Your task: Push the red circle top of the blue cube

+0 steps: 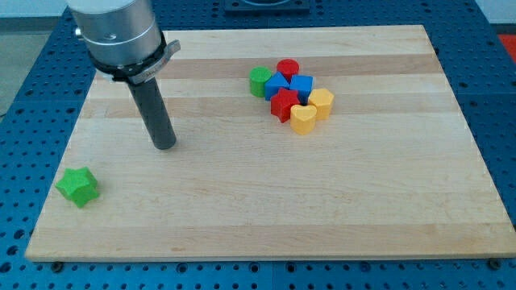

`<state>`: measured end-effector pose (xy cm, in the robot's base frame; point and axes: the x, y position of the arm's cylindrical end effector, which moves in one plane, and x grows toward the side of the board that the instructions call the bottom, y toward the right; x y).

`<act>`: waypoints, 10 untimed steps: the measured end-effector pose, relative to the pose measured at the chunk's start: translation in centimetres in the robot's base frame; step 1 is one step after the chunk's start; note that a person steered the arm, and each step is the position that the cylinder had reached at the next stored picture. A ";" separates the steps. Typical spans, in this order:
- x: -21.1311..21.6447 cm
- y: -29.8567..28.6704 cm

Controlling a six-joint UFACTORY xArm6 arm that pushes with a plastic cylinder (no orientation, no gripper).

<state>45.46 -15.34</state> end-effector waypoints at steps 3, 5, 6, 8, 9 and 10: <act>-5.7 1.6; -14.2 9.2; -13.8 14.2; -12.9 18.3; -12.6 20.3; -10.0 14.5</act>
<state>35.49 -0.80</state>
